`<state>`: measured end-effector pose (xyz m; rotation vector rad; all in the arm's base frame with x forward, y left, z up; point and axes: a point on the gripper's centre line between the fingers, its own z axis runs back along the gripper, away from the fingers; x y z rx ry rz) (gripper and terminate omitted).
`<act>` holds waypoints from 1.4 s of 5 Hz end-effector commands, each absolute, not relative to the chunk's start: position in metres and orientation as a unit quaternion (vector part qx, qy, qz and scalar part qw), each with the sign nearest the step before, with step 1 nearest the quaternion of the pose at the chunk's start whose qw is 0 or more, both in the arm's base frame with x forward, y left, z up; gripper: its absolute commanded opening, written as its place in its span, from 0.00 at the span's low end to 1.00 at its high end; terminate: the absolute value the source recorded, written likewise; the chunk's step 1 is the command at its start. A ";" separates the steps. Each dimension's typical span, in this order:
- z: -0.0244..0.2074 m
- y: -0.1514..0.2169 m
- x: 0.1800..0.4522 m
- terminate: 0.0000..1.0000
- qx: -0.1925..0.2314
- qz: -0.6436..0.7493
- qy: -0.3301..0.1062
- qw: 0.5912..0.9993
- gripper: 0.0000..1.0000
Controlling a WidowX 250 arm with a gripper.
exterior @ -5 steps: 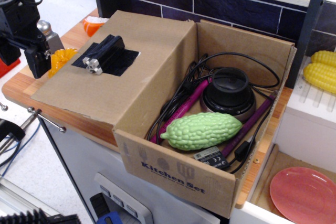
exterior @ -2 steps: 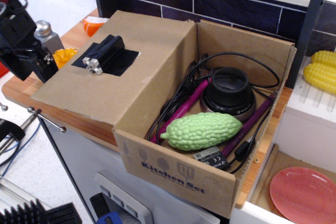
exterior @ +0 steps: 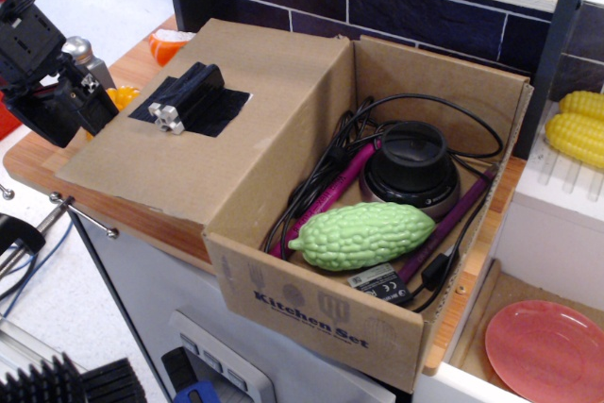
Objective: Close brown1fbox flap
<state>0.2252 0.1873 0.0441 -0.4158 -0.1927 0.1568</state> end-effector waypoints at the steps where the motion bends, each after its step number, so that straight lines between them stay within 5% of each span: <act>1: 0.072 0.190 0.231 0.00 -0.197 0.075 -0.105 0.972 1.00; 7: 0.175 0.101 0.257 0.00 -0.002 -0.022 -0.127 0.992 1.00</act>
